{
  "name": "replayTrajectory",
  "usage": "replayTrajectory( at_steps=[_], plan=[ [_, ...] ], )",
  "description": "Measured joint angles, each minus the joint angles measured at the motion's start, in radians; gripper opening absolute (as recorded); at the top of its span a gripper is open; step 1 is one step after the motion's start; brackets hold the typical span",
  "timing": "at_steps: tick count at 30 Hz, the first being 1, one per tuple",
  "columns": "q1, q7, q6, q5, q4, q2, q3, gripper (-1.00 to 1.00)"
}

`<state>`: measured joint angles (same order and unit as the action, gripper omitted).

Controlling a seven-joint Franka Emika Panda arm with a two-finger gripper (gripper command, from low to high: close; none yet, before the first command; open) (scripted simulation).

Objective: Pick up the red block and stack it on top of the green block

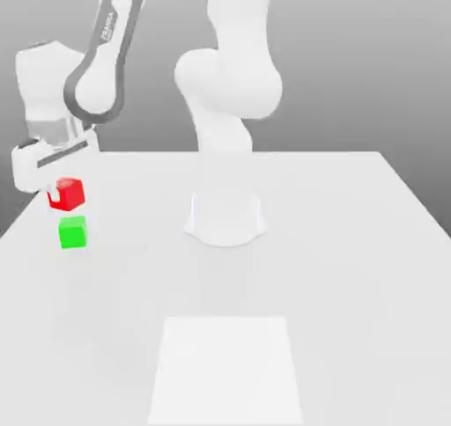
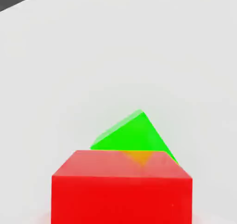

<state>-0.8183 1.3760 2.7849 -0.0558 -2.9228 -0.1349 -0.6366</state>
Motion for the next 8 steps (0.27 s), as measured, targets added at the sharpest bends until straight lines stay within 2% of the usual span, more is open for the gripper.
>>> replayTrajectory(
  at_steps=[4, 6, 7, 8],
  plan=[
    [0.054, -0.106, 0.082, 0.153, 0.003, 0.098, -0.009, -1.0],
    [0.057, -0.131, 0.125, 0.19, 0.003, 0.14, -0.001, -1.0],
    [0.057, -0.131, 0.147, 0.191, 0.003, 0.159, -0.001, 1.0],
    [0.055, -0.131, 0.147, 0.191, 0.003, 0.159, -0.001, 1.0]
  ],
)
